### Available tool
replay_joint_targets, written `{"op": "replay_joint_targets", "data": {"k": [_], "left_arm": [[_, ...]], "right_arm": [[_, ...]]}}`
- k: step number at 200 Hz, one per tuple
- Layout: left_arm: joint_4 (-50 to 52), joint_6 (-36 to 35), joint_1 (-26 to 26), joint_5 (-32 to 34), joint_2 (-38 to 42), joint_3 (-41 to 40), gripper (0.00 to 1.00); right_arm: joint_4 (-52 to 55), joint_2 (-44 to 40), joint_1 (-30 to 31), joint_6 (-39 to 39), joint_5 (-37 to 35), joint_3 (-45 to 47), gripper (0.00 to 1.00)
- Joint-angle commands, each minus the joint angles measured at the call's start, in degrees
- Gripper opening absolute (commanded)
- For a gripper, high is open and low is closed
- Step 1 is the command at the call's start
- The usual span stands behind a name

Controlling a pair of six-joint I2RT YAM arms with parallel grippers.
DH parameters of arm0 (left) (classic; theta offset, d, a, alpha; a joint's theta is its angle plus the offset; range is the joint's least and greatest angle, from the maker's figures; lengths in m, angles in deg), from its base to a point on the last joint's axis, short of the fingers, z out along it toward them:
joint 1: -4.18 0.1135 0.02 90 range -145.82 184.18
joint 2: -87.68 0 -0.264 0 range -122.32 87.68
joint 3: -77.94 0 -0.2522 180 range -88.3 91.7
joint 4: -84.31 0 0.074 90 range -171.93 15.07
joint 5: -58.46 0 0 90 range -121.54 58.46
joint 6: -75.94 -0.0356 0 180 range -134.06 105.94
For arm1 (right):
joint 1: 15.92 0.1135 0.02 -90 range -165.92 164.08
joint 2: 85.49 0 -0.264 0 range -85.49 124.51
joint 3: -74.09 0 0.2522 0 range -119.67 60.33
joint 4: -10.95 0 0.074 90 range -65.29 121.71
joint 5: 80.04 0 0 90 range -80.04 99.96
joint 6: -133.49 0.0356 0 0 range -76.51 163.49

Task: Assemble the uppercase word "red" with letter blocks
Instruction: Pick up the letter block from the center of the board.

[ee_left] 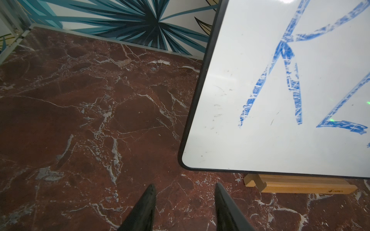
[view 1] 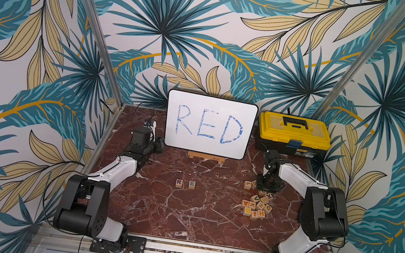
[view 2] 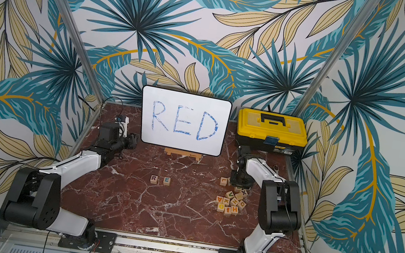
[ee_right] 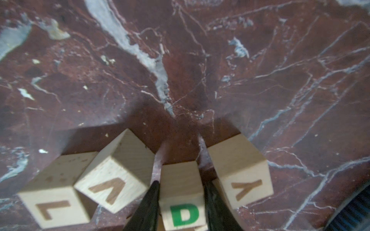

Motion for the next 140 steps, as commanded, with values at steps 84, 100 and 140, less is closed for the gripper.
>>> {"op": "replay_joint_targets", "data": {"k": [84, 100, 140], "left_arm": [[-1.29, -0.70, 0.73, -0.66, 0.86, -0.38, 0.48], [-1.30, -0.70, 0.72, -0.69, 0.87, -0.46, 0.48], [-1.25, -0.70, 0.73, -0.74, 1.00, -0.47, 0.48]], "right_arm": [[-0.58, 0.29, 0.25, 1.05, -0.60, 2.21, 0.39], [-0.66, 0.20, 0.27, 1.17, -0.43, 2.41, 0.41], [-0.62, -0.31, 0.28, 1.44, -0.52, 2.69, 0.41]]}}
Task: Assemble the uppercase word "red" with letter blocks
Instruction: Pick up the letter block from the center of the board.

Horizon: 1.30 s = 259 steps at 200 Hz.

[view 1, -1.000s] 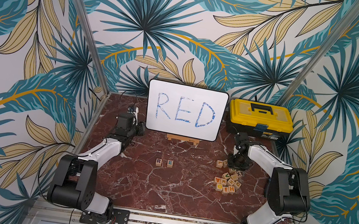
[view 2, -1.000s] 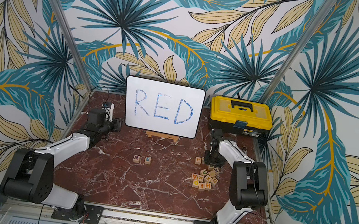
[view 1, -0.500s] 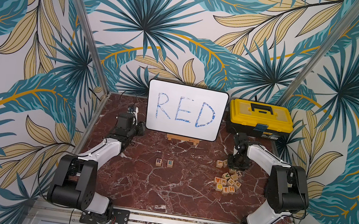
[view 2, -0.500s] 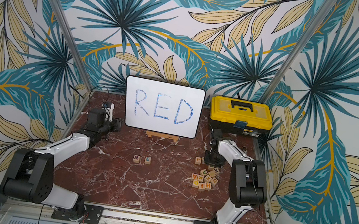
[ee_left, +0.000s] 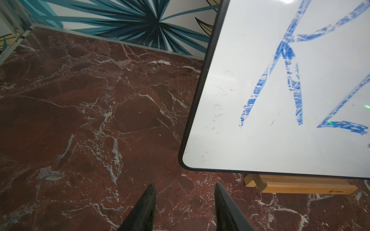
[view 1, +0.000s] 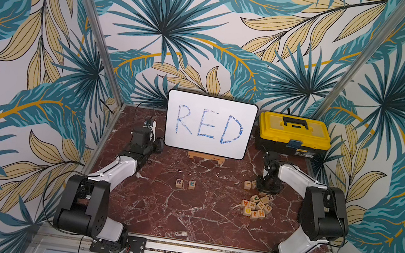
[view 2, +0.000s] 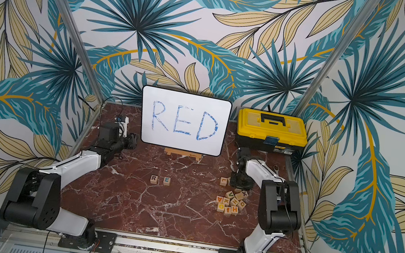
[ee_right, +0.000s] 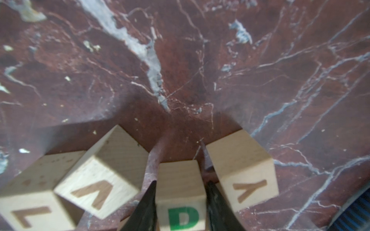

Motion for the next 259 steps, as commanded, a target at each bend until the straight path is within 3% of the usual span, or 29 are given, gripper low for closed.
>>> {"op": "replay_joint_targets", "data": {"k": [1, 219, 259], "left_arm": [[-1.24, -0.70, 0.65, -0.72, 0.98, -0.47, 0.48], [-1.31, -0.61, 0.65, -0.81, 1.40, -0.75, 0.48], [-1.24, -0.61, 0.65, -0.83, 1.35, -0.73, 0.48]], "right_arm": [[-0.09, -0.32, 0.28, 0.95, -0.32, 1.19, 0.41], [2.70, -5.19, 0.37, 1.69, -1.00, 0.73, 0.34], [5.39, -6.26, 2.82, 2.38, -1.85, -0.84, 0.34]]}}
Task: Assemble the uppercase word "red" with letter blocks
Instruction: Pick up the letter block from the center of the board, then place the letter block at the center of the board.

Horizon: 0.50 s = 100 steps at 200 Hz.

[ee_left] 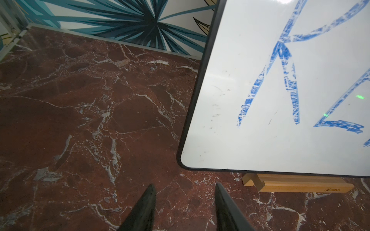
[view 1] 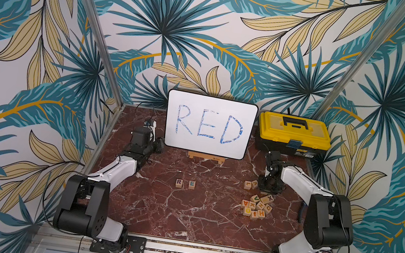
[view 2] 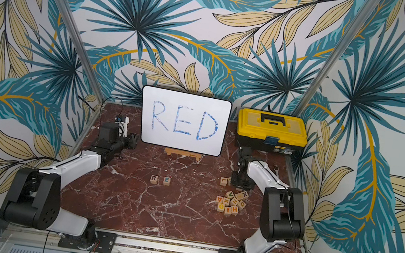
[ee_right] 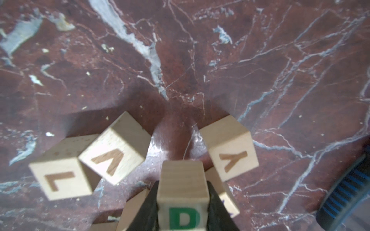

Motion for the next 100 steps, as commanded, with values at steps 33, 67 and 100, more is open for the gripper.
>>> {"op": "replay_joint_targets", "data": {"k": [33, 67, 100], "left_arm": [[-1.31, -0.74, 0.65, -0.53, 1.22, -0.66, 0.48], [-1.21, -0.79, 0.65, -0.67, 1.27, -0.64, 0.48], [-1.24, -0.79, 0.65, -0.79, 1.55, -0.75, 0.48]], "right_arm": [[5.71, -1.92, 4.89, 2.11, -2.69, -3.82, 0.34], [8.28, -1.92, 9.22, 3.55, -3.88, -7.73, 0.34], [9.29, -0.36, 13.89, 5.89, -4.46, -10.68, 0.34]]}}
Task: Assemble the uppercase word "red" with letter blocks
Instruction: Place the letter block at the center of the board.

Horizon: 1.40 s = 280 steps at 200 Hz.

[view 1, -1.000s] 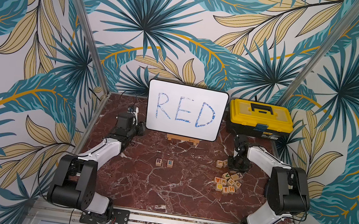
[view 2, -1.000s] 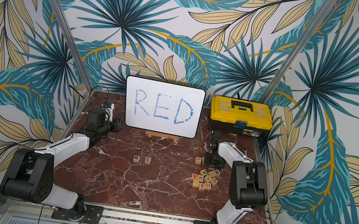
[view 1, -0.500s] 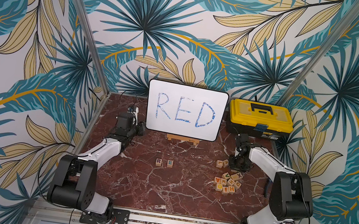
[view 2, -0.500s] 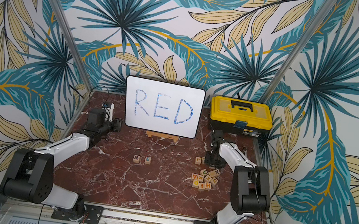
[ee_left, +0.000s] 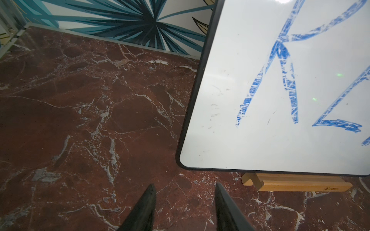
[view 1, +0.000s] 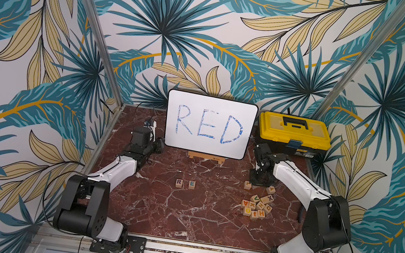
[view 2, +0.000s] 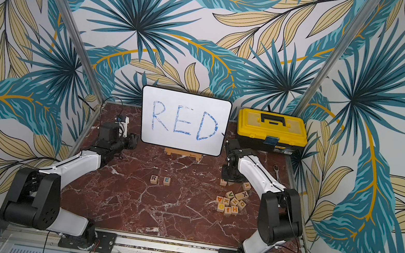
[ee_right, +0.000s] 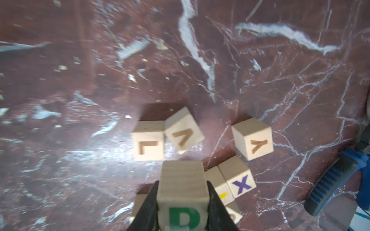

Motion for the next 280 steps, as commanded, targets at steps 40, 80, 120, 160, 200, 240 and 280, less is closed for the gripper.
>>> {"op": "replay_joint_targets", "data": {"k": [40, 80, 120, 160, 200, 240, 280], "left_arm": [[-1.32, -0.65, 0.65, -0.61, 1.54, -0.74, 0.48], [-1.25, -0.44, 0.65, -0.89, 1.48, -0.73, 0.48], [-1.31, -0.52, 0.65, -0.62, 1.66, -0.82, 0.48], [-1.32, -0.39, 0.60, -0.92, 1.73, -0.91, 0.48], [-1.30, 0.00, 0.64, -1.30, 1.97, -1.09, 0.48], [-1.26, 0.09, 0.64, -1.34, 2.45, -1.26, 0.48], [-1.31, 0.27, 0.65, -1.40, 2.60, -1.35, 0.48]], "right_arm": [[3.16, 2.18, 7.53, 5.01, -0.53, -4.67, 0.34], [1.69, 4.98, 11.40, 7.14, 1.44, -5.94, 0.34], [-0.05, 7.97, 14.82, 9.70, 3.25, -7.08, 0.33], [-2.43, 11.08, 18.50, 12.49, 4.66, -8.11, 0.33], [-4.03, 15.55, 21.34, 15.62, 5.77, -10.71, 0.33], [-5.17, 18.57, 23.02, 18.90, 6.54, -12.94, 0.33], [-4.99, 21.26, 24.71, 20.63, 7.02, -15.50, 0.33]]}}
